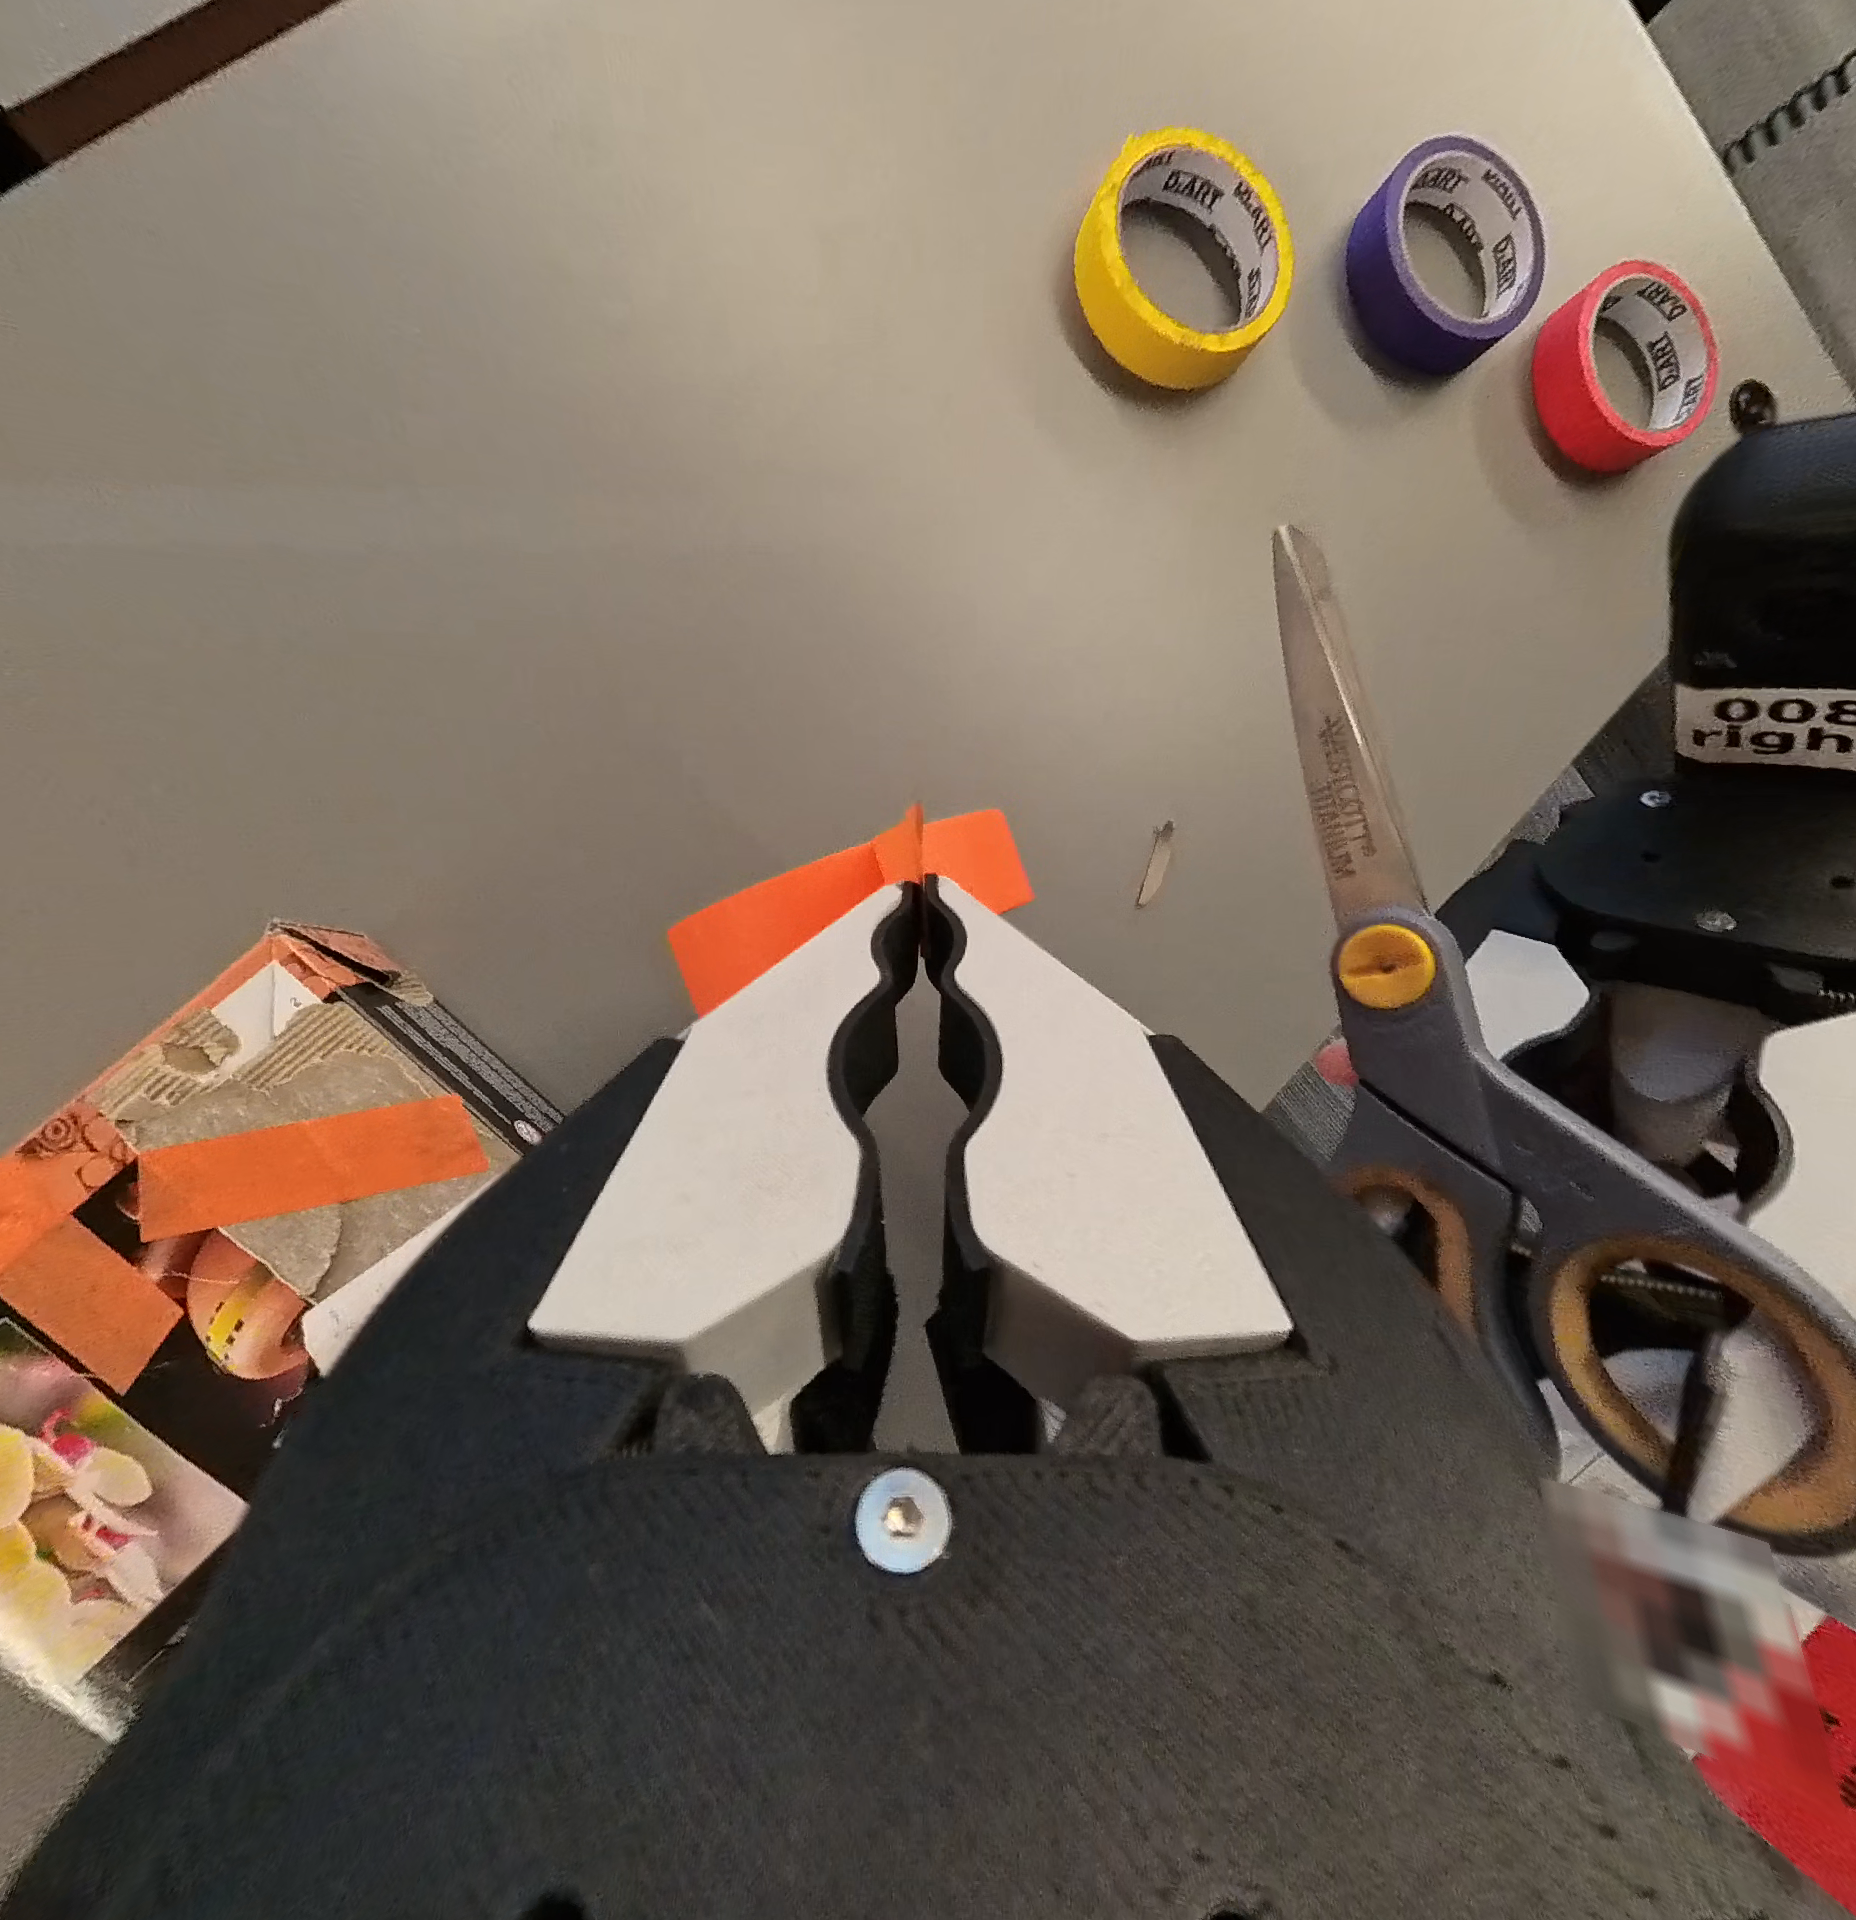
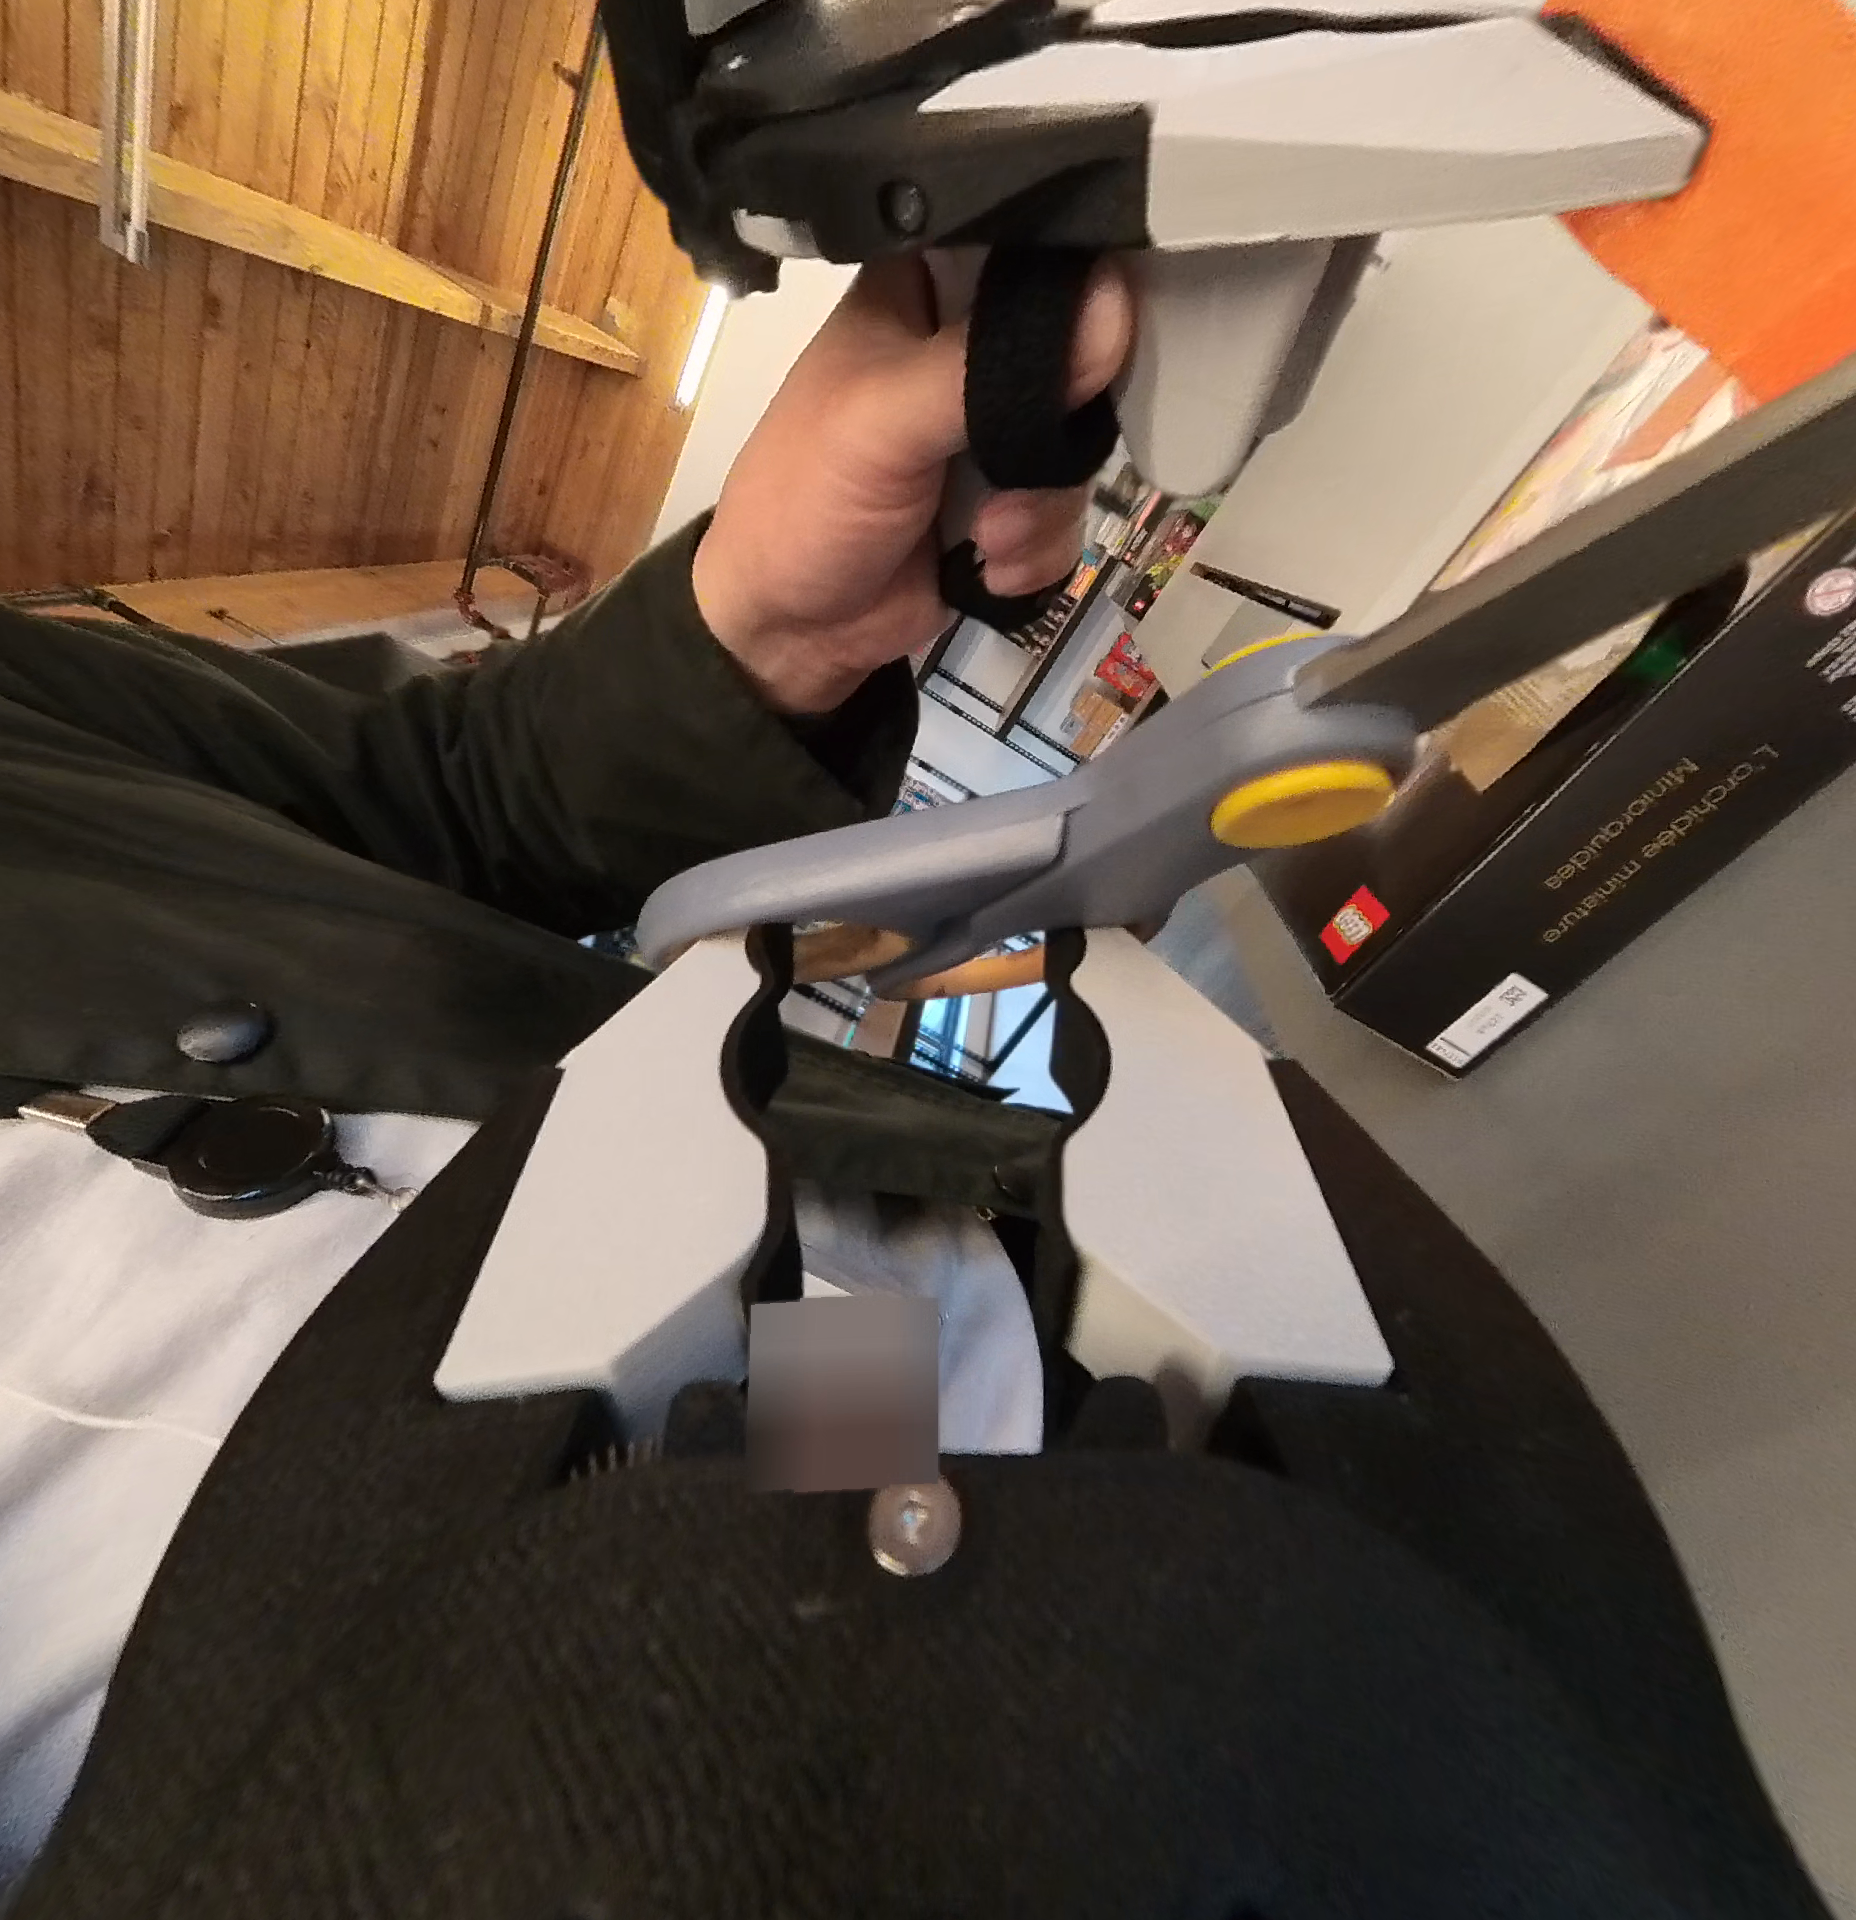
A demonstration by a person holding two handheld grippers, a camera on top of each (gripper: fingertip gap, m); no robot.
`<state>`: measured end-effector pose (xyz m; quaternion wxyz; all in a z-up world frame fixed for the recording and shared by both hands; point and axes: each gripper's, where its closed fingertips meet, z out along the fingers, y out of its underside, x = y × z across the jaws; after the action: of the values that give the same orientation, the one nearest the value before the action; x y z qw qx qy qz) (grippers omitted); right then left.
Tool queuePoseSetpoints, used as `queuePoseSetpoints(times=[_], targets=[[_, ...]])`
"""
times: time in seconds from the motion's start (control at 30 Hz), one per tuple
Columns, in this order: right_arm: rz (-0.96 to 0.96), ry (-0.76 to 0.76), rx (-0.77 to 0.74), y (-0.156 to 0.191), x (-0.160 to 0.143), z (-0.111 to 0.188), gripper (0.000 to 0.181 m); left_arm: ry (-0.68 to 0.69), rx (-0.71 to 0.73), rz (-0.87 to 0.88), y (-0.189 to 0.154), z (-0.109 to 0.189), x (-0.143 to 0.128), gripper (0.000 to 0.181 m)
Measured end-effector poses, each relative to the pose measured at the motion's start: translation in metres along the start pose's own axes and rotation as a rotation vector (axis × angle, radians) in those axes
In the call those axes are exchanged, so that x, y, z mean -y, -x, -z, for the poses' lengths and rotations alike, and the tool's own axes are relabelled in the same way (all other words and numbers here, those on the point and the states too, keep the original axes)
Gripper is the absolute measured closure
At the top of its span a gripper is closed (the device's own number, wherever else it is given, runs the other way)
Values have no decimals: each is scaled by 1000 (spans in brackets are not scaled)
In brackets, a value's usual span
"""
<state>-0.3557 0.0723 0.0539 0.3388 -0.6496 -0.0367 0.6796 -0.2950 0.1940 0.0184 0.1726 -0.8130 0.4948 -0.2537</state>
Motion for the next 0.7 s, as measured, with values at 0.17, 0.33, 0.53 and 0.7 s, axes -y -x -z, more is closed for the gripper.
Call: queuePoseSetpoints(times=[0.17,0.33,0.53,0.7], targets=[[-18,4,2,-3,-8,-1,134,26,-6,15,2,-9,-6,181],[-36,-11,10,-4,-8,1,134,34,-8,8,0,-13,-7,181],[-46,-7,-8,-8,-9,3,115,29,-12,7,-3,-14,-5,181],[-32,6,-3,-7,-10,1,113,25,-20,11,-5,-13,-6,181]])
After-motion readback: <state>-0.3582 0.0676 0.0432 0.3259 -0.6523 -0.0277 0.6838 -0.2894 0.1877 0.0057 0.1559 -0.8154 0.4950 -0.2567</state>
